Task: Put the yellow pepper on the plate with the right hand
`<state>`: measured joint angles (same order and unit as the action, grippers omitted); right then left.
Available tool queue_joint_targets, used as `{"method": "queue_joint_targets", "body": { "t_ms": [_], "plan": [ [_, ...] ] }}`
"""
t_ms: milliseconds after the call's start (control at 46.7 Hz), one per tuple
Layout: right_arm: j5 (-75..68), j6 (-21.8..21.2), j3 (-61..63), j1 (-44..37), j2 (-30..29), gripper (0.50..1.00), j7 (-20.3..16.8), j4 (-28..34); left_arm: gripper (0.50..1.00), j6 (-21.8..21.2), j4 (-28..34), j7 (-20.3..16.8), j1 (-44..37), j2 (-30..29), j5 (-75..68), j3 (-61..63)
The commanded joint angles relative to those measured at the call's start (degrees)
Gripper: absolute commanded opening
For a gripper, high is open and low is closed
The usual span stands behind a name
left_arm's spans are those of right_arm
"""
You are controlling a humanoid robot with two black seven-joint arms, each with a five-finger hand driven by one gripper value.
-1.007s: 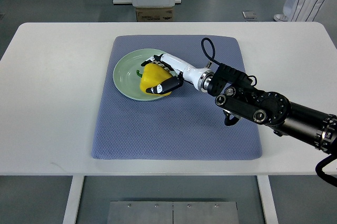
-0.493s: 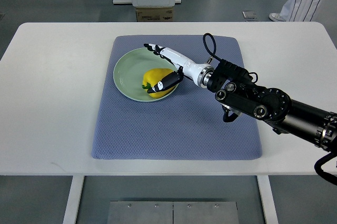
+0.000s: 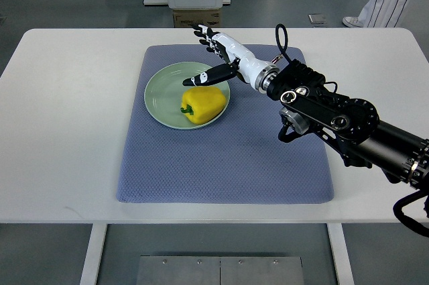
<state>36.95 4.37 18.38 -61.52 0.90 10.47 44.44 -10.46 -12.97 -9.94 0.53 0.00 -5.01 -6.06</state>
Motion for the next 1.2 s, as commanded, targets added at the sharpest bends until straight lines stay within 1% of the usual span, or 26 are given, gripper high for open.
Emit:
{"method": "queue_joint_targets", "body": {
  "t_ms": [0,107,407,729,879,1071,1179],
  "plan": [
    [-1.4,-0.1,2.6,1.1,2.2,0.993,0.0,-0.1,1.0,0.0,0.1,0.0,0.0,0.0,0.0,0.0],
    [-1.7,0.0,7.9,3.1,4.2,0.995,-0.3,-0.3,1.0,0.0,0.0,0.0,0.0,0.0,0.0,0.0],
    [-1.8,0.0,21.5,9.7,6.7,0.995,-0.8,-0.6,1.0,0.0,0.1,0.0,0.0,0.0,0.0,0.0],
    [-1.8,0.6,34.3,15.2,6.3,0.995,-1.0,-1.2,1.0,0.0,0.0,0.0,0.0,0.0,0.0,0.0],
    [-1.8,0.6,38.5,17.3,6.0,0.998,-1.9,-0.9,1.0,0.0,0.1,0.0,0.0,0.0,0.0,0.0],
    [-3.8,0.5,43.7,17.9,5.3,1.0,-1.9,-0.8,1.0,0.0,0.0,0.0,0.0,0.0,0.0,0.0],
    [-6.2,0.6,44.5,18.1,5.3,1.0,-1.5,-0.4,1.0,0.0,0.1,0.0,0.0,0.0,0.0,0.0]
  ]
}}
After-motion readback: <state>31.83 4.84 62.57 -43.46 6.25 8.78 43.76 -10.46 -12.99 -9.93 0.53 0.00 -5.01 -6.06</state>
